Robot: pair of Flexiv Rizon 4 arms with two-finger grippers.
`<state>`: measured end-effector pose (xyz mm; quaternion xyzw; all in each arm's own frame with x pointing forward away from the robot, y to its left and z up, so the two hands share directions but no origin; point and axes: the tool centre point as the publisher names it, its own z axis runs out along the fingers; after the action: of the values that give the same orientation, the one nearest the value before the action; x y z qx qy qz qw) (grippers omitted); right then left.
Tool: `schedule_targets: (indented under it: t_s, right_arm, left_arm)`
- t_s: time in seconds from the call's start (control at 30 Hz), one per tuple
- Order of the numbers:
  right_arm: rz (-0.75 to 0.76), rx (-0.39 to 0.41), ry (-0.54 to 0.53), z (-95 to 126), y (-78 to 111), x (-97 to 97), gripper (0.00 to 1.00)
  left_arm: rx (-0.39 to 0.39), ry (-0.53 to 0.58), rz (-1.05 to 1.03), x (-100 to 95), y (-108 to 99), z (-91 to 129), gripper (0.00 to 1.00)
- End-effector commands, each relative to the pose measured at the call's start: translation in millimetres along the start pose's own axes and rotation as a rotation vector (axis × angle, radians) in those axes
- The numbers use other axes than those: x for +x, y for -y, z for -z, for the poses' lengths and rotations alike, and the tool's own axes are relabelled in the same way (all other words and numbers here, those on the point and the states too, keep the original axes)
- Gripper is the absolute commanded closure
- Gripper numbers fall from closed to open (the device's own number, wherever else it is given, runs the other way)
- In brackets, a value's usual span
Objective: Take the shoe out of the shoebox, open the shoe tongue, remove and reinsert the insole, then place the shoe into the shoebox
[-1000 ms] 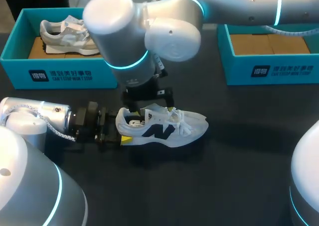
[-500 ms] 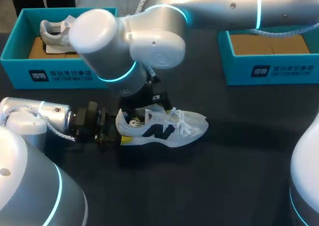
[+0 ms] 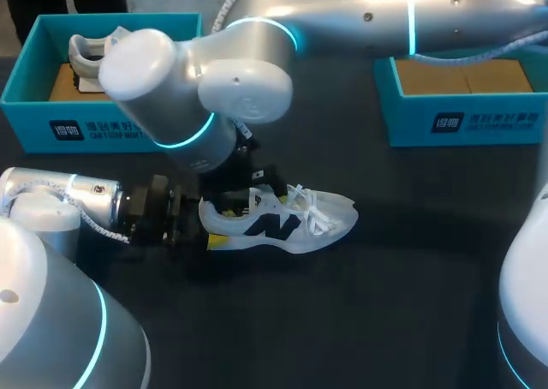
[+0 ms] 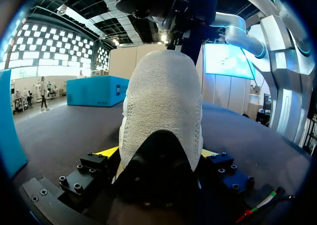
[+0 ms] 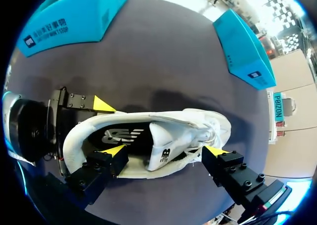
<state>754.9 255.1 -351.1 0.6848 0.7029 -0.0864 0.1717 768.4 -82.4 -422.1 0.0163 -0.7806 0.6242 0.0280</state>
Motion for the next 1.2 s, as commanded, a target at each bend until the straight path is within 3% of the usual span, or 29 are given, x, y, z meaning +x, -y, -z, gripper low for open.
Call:
schedule_targets:
  t_s: [0.03,0.53,0.57,0.6,0.67,0.83,0.93,1.07,1.2]
  right_arm:
    - [-0.597,0.004,0.047,-4,4.1,4.8,0.0]
    - [-0.644,0.025,0.12,-13,3.2,-23.8,0.0]
    - [-0.646,0.026,0.123,-13,3.0,-25.5,0.05]
    - [-0.651,0.025,0.128,-12,2.8,-28.9,0.27]
    - [-0.659,0.024,0.138,-10,2.7,-33.6,0.51]
    - [-0.68,0.021,0.156,-8,2.7,-45.6,0.61]
    - [-0.693,0.017,0.162,-6,2.7,-52.3,0.75]
    - [-0.712,0.014,0.161,-4,2.7,-60.6,0.79]
    - [-0.725,0.014,0.16,-3,2.4,-67.4,0.9]
  left_arm:
    - [0.0,0.004,0.0,0.3,0,-1,1.0]
    - [0.0,0.004,0.0,0.3,0,-1,1.0]
    - [0.0,0.004,0.0,0.3,0,-1,1.0]
    - [0.0,0.004,0.0,0.3,0,-1,1.0]
    - [0.0,0.004,0.0,0.3,0,-1,1.0]
    - [0.0,0.004,0.0,0.3,0,-1,1.0]
    - [0.0,0.004,0.0,0.3,0,-1,1.0]
    - [0.0,0.004,0.0,0.3,0,-1,1.0]
    - [0.0,0.004,0.0,0.3,0,-1,1.0]
